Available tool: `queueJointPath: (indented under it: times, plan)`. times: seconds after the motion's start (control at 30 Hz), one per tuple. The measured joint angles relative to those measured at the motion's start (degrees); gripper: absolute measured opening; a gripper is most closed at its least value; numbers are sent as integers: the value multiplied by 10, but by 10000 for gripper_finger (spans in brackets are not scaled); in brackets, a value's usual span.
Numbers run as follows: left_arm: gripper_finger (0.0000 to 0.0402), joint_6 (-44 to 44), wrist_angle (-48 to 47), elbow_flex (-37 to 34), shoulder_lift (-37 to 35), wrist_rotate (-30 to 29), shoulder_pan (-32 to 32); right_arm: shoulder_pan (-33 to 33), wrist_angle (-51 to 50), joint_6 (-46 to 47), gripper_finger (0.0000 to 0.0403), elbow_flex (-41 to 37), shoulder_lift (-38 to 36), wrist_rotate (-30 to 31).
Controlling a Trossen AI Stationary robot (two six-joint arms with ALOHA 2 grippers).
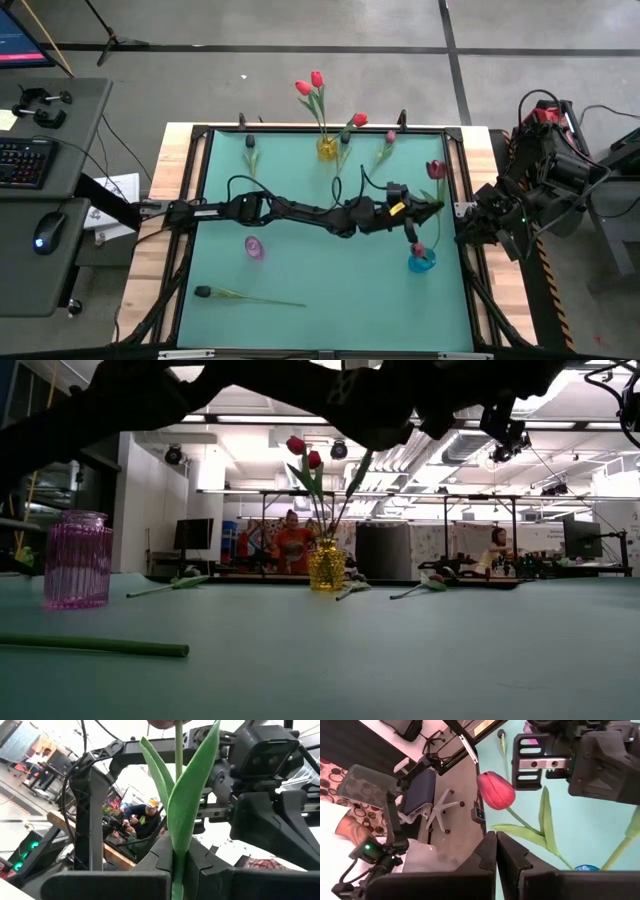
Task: Sort flowers into vase by color
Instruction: Put the left dark red tulip into the blue vase
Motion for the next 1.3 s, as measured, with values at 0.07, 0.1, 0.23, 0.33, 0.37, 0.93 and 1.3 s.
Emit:
queueJointPath:
  times: [0.07,0.1,0.23,0.33,0.37,0.93,1.3]
  plan:
    - [0,6,6,0,4,0,-1,0,0,0,0,0,0,0]
    - [0,8,8,0,4,0,-2,0,0,1,0,0,0,0]
    - [0,27,-8,0,4,18,-5,0,0,4,0,0,0,0]
    - [0,59,-22,0,4,67,-4,0,1,5,0,0,0,0]
    - [0,62,-23,0,4,80,-4,0,1,5,0,0,0,0]
    - [109,114,-77,0,4,119,1,0,15,5,0,0,-1,0]
    - [253,16,-156,0,-18,332,26,0,30,5,0,0,-2,-7]
